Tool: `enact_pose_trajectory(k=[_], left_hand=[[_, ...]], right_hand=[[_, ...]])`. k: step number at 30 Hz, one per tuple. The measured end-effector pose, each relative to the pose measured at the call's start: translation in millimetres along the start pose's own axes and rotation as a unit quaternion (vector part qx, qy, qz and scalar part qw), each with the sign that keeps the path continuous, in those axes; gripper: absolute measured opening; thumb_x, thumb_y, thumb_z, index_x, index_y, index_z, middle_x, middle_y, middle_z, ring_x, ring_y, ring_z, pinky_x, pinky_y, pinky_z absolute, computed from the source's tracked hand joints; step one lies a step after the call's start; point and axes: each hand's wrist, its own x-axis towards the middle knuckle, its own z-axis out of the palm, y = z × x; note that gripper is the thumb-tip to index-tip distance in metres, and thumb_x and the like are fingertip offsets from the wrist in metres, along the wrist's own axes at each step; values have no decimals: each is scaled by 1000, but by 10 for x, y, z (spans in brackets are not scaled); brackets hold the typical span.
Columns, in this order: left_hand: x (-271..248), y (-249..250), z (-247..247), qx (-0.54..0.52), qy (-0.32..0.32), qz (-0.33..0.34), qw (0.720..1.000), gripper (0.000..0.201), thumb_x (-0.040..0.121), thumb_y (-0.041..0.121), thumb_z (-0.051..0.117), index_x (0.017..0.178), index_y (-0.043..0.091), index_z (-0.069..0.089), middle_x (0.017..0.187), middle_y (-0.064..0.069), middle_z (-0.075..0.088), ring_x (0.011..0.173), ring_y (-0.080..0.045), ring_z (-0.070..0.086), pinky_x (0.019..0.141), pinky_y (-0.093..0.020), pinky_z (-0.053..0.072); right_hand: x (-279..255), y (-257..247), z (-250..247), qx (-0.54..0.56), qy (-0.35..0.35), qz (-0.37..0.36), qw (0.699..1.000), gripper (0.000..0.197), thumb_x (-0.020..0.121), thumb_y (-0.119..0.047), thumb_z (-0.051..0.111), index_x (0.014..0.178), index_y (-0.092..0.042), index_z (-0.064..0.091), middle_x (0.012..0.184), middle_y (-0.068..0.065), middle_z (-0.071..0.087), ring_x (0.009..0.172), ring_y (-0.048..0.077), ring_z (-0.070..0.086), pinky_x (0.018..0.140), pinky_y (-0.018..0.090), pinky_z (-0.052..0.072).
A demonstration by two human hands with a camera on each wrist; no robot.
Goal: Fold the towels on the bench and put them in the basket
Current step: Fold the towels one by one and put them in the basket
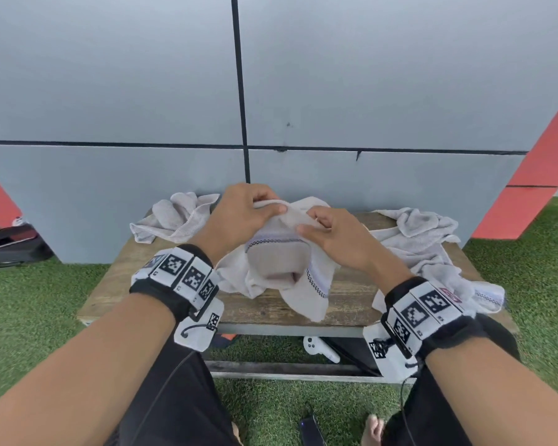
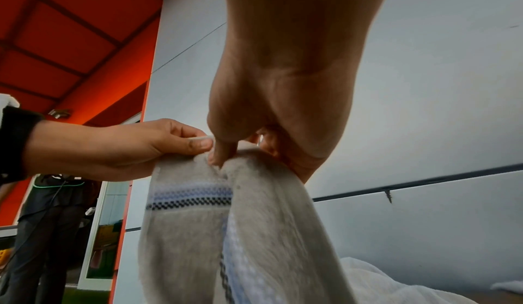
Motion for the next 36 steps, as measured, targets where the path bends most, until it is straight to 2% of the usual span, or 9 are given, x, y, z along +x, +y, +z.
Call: enact_pose_trajectory(k=[3,8,14,20,26,28,32,34,36], left_hand=[[18,-33,-119,0,76,-12,997,12,89,23,74,83,13,76,77,-3,73,68,-13,60,65,-28,46],[59,-223,-429,43,134,-77,987,15,93,26,69,85,15,75,81,1,72,71,-11,59,64,-24,45],[-101,-565,-394,90,40,-200,975,29,95,40,65,83,14,68,61,4,52,52,-10,43,50,-24,31],[-231,-1128,-242,206,-255,-300,896,38,77,53,69,100,22,67,100,5,69,89,-14,63,78,-29,53],[-187,-1426,29,222,-178,-329,900,40,92,42,56,71,8,50,73,-12,52,63,-16,41,56,-23,30],[-161,-1466,111,201,-163,-331,908,42,90,44,59,68,10,46,64,-7,42,58,-16,35,53,-26,25],[-197,-1696,327,173,-236,-300,908,43,81,51,56,61,12,60,79,-20,58,73,-19,46,68,-31,36],[-226,-1767,452,187,-261,-286,903,26,87,44,59,75,27,75,83,-5,55,90,-19,47,87,-34,40],[-224,-1817,582,186,-263,-247,914,22,89,34,61,83,19,77,81,0,54,94,-20,51,91,-35,39]], right_hand=[[-104,162,-16,-51,-48,41,997,41,97,-36,63,66,-20,41,61,-8,40,52,7,34,52,20,30],[-188,461,-174,-27,-17,87,996,47,97,-36,63,62,-18,38,57,-8,36,49,6,29,53,23,24],[-27,645,-148,-6,48,67,997,38,96,-26,65,72,1,53,66,2,49,61,14,38,54,24,29],[125,1036,177,-16,-74,130,989,19,92,-4,59,84,-17,70,77,1,67,68,14,54,60,24,41],[510,1226,502,0,-59,142,988,19,90,-6,59,72,-2,54,63,4,49,56,17,45,53,29,42],[643,1259,645,12,-60,139,988,24,92,-9,59,70,-2,52,63,4,46,56,15,42,50,19,37],[779,1304,989,13,-146,131,980,15,93,-12,62,88,0,69,71,2,57,61,11,44,51,15,34],[783,1336,1172,-17,-201,109,973,17,93,-19,66,87,-4,73,75,3,62,65,11,47,60,23,38],[784,1359,1313,-61,-234,94,966,20,93,-21,65,90,-3,74,88,9,67,79,19,55,73,34,45]])
